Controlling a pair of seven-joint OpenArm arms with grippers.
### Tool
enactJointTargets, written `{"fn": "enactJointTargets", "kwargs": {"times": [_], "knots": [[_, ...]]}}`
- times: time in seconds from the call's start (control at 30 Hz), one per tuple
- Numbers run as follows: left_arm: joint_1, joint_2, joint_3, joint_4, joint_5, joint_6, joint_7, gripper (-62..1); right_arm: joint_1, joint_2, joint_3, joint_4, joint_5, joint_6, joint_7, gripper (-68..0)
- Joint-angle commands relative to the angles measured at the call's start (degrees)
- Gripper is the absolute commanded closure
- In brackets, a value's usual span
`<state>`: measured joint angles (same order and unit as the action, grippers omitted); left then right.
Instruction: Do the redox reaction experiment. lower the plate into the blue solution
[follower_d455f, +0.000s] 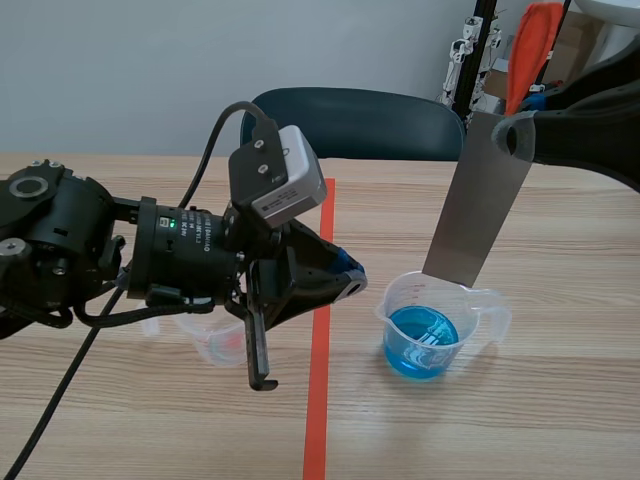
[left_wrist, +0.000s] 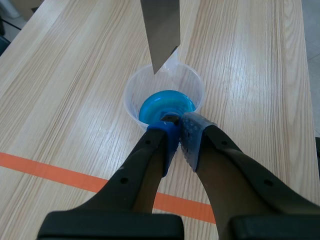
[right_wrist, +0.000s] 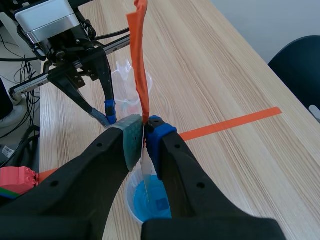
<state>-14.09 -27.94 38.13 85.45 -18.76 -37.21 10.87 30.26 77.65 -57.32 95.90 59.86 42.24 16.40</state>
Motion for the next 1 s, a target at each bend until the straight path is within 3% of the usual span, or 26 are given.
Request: {"fn": "enactJointTargets", "kwargs": {"times": [0.0, 0.97], "knots": [[-0.20, 0.13, -0.11, 0.42, -1.20, -0.02, -0.90, -4.4, 0.85, 0.92, 1.16, 0.79, 0.85, 0.48, 1.09, -0.6], [-0.04, 0.13, -0.11, 0.42, -1.18, 0.00, -0.31, -4.4, 0.85, 0.90, 1.16, 0.79, 1.09, 0.48, 1.11, -0.6]]}}
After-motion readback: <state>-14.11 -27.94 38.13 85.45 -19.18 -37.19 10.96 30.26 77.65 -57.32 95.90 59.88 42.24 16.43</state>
